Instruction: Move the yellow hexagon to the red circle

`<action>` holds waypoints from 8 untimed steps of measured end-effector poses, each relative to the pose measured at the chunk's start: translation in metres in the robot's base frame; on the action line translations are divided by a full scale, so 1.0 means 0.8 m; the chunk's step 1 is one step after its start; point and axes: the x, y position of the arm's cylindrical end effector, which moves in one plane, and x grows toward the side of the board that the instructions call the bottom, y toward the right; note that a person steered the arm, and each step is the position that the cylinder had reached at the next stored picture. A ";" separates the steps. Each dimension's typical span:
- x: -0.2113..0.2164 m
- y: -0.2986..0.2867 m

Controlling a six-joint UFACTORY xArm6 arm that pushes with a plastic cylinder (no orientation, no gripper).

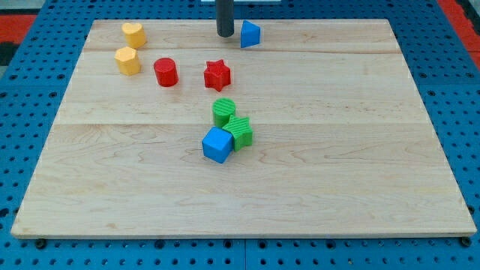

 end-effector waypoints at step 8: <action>0.085 -0.087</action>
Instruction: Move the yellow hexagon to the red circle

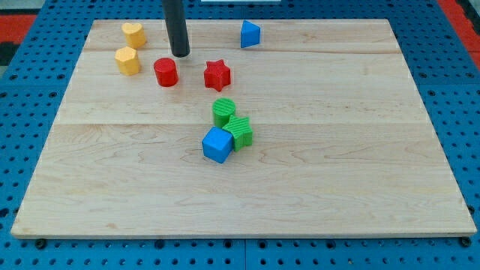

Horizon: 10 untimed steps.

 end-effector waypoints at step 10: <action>0.057 -0.154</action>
